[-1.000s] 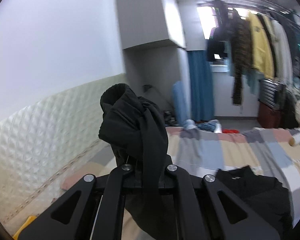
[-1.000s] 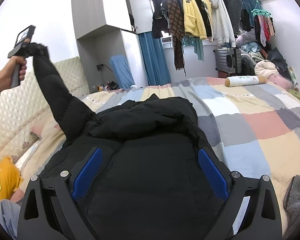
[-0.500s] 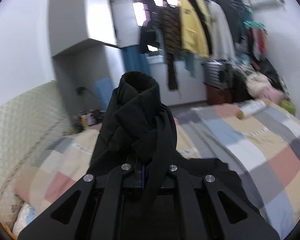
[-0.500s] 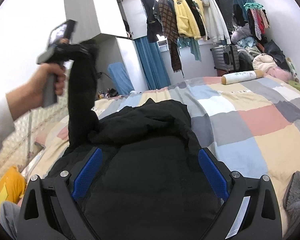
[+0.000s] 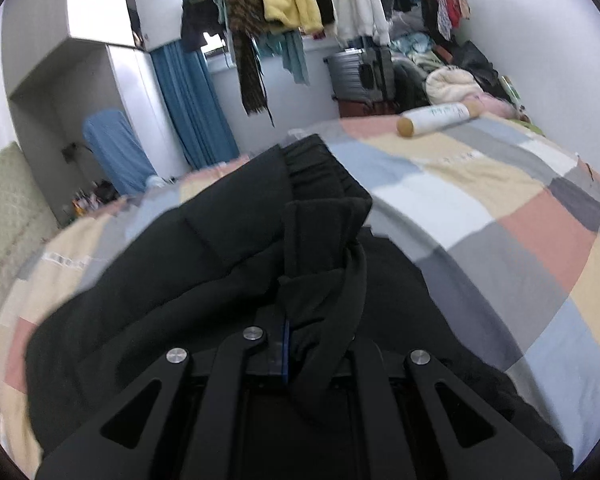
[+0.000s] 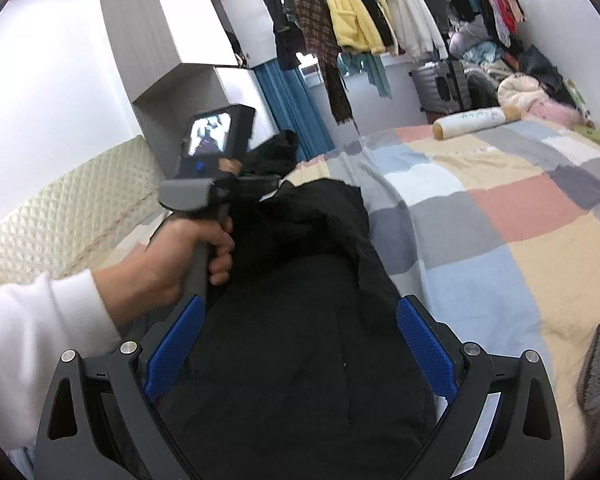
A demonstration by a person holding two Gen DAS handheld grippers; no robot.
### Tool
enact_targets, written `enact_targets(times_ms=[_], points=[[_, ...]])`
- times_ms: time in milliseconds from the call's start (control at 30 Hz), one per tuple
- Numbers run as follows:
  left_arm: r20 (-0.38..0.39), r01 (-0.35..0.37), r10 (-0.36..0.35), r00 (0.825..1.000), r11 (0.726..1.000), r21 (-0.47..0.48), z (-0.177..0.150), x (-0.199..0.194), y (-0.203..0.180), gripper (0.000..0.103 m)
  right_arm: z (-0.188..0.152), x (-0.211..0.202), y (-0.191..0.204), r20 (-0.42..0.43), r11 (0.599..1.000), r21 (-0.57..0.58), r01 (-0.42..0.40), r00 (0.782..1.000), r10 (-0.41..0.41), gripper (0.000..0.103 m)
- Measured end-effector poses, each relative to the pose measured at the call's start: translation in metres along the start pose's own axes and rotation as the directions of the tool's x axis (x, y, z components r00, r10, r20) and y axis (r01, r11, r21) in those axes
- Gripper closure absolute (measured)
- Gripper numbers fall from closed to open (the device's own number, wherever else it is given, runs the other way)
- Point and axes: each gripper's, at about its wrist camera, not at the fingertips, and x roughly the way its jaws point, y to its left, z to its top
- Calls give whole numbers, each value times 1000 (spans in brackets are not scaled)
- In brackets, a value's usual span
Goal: Fold large clothes
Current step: 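Lower the sleeve onto the folded sleeve and open the left tool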
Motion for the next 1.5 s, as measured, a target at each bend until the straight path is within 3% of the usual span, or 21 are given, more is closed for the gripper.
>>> enact_targets(times_ms=[300, 600, 700, 733, 767, 800, 833, 867, 900, 1167, 1500], points=[[-96, 4, -5, 995, 1000, -4, -22, 40, -12, 98, -5, 24, -1, -63, 1000, 4, 15, 998, -15, 6], [-139, 40, -51, 989, 996, -79, -16, 14, -4, 93, -8, 29, 10, -78, 998, -41, 50, 996, -53, 6], [-162, 49, -67, 984, 992, -113, -17, -1, 3, 84, -8, 25, 15, -68, 997, -51, 55, 996, -58, 6], [-159, 50, -69, 985, 991, -123, -18, -8, 6, 74, -8, 23, 16, -66, 997, -54, 55, 996, -58, 6], [-155, 55, -75, 985, 990, -130, -18, -13, 10, 54, -8, 20, 18, -65, 997, -55, 54, 996, -57, 6], [-145, 66, -86, 986, 988, -137, -19, -21, 14, 41, -7, 18, 20, -60, 997, -55, 51, 997, -55, 6], [-130, 74, -92, 987, 988, -138, -19, -28, 16, 18, -7, 14, 22, -47, 997, -61, 50, 997, -53, 6], [-91, 66, -78, 993, 989, -133, -19, -41, 19, 7, -6, 13, 23, -40, 996, -68, 51, 998, -54, 6], [-57, 58, -65, 996, 991, -124, -20, -52, 21, 5, -6, 11, 25, -35, 996, -77, 52, 998, -55, 6], [33, 11, -6, 999, 991, -136, -31, -125, 65, 3, -5, 13, 32, -33, 995, -96, 38, 999, -41, 6], [77, -34, 55, 995, 967, -252, -75, -197, 142, 3, -5, 19, 54, -42, 991, -130, 14, 999, -19, 6]])
